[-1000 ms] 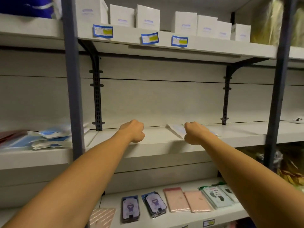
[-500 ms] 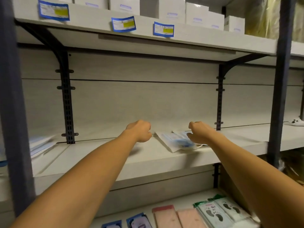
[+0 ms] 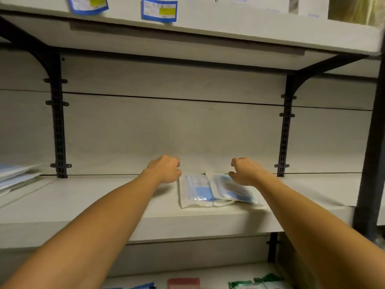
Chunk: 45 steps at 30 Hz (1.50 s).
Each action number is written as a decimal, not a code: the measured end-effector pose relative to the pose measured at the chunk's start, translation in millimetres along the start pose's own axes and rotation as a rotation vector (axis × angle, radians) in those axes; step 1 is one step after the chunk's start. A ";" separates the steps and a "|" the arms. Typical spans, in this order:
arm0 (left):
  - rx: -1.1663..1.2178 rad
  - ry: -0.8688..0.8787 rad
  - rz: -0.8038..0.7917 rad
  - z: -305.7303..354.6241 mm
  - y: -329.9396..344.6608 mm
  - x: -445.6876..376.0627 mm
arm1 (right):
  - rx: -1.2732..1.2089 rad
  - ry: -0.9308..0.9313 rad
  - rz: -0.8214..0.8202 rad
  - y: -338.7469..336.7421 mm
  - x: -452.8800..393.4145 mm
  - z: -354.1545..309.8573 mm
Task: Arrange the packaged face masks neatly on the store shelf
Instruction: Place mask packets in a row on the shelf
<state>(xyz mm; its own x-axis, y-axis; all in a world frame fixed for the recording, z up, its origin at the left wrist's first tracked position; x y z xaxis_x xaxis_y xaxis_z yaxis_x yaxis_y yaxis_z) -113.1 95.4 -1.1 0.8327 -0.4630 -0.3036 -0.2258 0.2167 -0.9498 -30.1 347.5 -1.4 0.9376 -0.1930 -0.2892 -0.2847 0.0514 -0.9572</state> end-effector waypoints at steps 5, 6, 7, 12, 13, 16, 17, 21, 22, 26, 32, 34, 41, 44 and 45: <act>0.099 -0.099 0.058 5.6 23.5 -8.5 | -0.063 -0.062 -0.045 20.4 -21.3 30.4; 0.104 -0.095 0.063 7.7 27.0 -7.8 | -0.080 -0.063 -0.044 24.3 -23.8 35.8; 0.106 -0.088 0.069 10.0 29.6 -7.3 | -0.102 -0.060 -0.040 28.2 -26.1 40.9; 0.123 -0.110 0.088 2.7 41.7 -6.2 | -0.192 -0.029 -0.051 53.0 -39.6 50.5; 0.109 -0.099 0.073 1.0 44.2 -7.3 | -0.215 -0.025 -0.054 55.7 -42.7 50.7; 0.050 -0.086 0.054 -1.5 47.0 -10.0 | -0.252 -0.019 -0.043 58.6 -48.6 52.6; 0.039 -0.103 0.056 -2.0 47.4 -10.2 | -0.253 -0.009 -0.048 59.7 -49.1 54.1; 0.035 -0.230 -0.011 -1.9 54.0 -8.5 | -0.290 0.069 -0.122 65.1 -47.1 65.4; 0.080 -0.247 -0.018 -0.8 55.2 -7.8 | -0.310 0.094 -0.149 66.5 -45.7 67.7; 0.388 -0.278 -0.094 1.0 58.4 -8.6 | -0.359 0.115 -0.218 68.1 -41.1 68.8; 0.710 -0.222 -0.177 4.6 67.3 -14.5 | -0.479 0.106 -0.316 69.8 -38.5 62.7; 0.815 -0.219 -0.155 3.6 62.9 -13.7 | -0.604 0.110 -0.329 67.7 -36.0 60.3; 0.887 -0.232 -0.109 -9.1 55.1 -10.7 | -0.714 0.258 -0.318 67.2 -38.7 70.1; 0.826 -0.180 -0.073 -8.7 49.3 -8.2 | -0.797 0.291 -0.311 63.3 -37.5 71.7; 0.801 -0.174 -0.073 -9.0 48.2 -7.5 | -0.818 0.286 -0.316 61.3 -35.4 71.1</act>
<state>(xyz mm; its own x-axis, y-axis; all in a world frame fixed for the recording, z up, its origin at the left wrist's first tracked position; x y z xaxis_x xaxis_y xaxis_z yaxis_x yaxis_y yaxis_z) -134.8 101.6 -45.3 0.9127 -0.3743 -0.1642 0.2068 0.7693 -0.6045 -66.6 427.2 -50.3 0.9418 -0.3207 0.1013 -0.1787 -0.7325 -0.6569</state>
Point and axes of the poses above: each hand's wrist, its own x-axis away from the middle knuckle, its own y-axis out of the palm, z = x × y, the point moved 6 cm from there along -x, towards the middle knuckle, and after that the axes turned 3 degrees about -z, right-handed, at the moved point
